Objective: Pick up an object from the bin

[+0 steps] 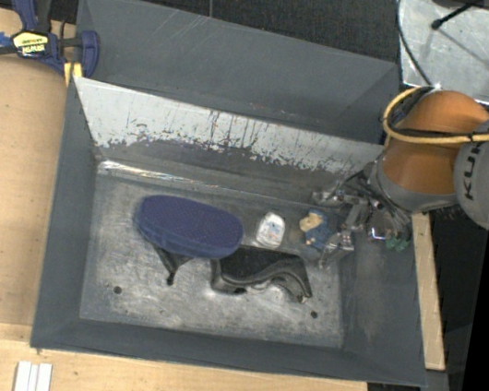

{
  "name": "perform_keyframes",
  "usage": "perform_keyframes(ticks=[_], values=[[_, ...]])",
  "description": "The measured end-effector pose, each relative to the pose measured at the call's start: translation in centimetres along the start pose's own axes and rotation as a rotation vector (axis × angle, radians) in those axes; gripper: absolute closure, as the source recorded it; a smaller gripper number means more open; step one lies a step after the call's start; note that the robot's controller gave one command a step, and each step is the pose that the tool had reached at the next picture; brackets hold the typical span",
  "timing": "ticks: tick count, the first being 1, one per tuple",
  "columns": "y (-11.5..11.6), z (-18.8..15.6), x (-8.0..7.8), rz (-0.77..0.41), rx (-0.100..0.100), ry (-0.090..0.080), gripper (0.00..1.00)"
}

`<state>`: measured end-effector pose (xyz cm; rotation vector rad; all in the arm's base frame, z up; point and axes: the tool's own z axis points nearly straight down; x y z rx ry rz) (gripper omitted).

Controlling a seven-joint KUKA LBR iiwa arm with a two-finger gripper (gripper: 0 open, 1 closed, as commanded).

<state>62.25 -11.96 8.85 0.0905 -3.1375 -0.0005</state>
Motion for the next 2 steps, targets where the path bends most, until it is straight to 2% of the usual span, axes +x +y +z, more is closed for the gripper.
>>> perform_keyframes(ticks=[1, 2], values=[[0.0, -0.1, 0.0, -0.002, 0.000, -0.001, 1.00], [-1.6, -17.1, 0.0, 0.211, 0.002, -0.016, 1.00]])
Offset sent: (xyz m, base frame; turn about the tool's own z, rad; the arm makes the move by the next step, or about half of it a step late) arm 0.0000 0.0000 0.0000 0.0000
